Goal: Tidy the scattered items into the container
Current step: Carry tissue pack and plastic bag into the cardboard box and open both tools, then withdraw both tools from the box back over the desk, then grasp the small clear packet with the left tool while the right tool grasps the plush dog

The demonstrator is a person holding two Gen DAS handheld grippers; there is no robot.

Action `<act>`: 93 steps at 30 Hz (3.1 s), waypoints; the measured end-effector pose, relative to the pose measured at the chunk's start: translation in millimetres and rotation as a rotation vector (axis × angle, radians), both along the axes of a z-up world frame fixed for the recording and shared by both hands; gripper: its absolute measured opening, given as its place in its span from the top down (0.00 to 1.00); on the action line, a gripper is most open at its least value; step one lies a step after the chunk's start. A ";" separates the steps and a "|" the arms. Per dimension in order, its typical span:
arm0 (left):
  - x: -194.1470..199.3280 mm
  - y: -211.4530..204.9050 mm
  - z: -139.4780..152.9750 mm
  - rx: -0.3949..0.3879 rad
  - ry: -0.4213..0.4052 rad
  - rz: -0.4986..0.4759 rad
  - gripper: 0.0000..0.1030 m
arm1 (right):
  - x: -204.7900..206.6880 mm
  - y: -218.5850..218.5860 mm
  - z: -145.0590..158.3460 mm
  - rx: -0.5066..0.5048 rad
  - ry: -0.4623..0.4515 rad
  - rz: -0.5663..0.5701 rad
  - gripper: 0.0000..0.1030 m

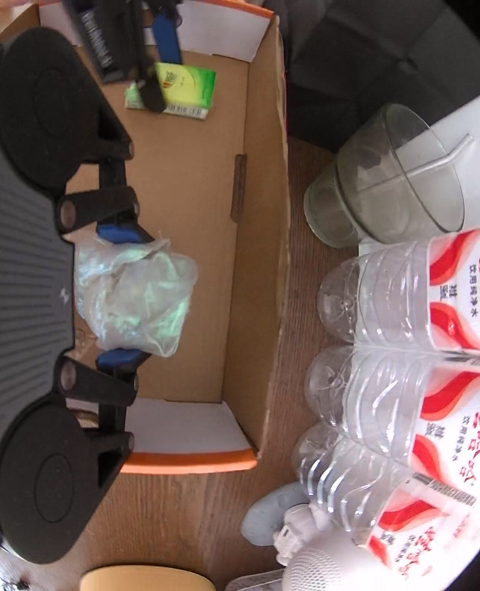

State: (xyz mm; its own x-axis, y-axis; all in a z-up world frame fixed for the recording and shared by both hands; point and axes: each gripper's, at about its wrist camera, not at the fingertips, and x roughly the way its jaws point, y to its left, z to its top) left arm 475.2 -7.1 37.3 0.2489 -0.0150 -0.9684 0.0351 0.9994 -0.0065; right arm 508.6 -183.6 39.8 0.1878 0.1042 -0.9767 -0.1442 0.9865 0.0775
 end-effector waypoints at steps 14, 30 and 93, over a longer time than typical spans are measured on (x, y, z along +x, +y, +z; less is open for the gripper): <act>-76.8 4.2 152.6 -0.036 -0.219 0.018 0.11 | -85.3 -2.3 155.4 -0.032 -0.199 -0.024 0.33; -222.0 23.1 162.1 -0.040 -0.631 0.057 0.00 | -234.9 6.5 190.1 0.150 -0.624 -0.075 0.15; -378.2 61.8 -22.6 -0.162 -0.599 -0.149 0.81 | -376.0 40.0 -5.8 -0.008 -0.732 0.333 0.25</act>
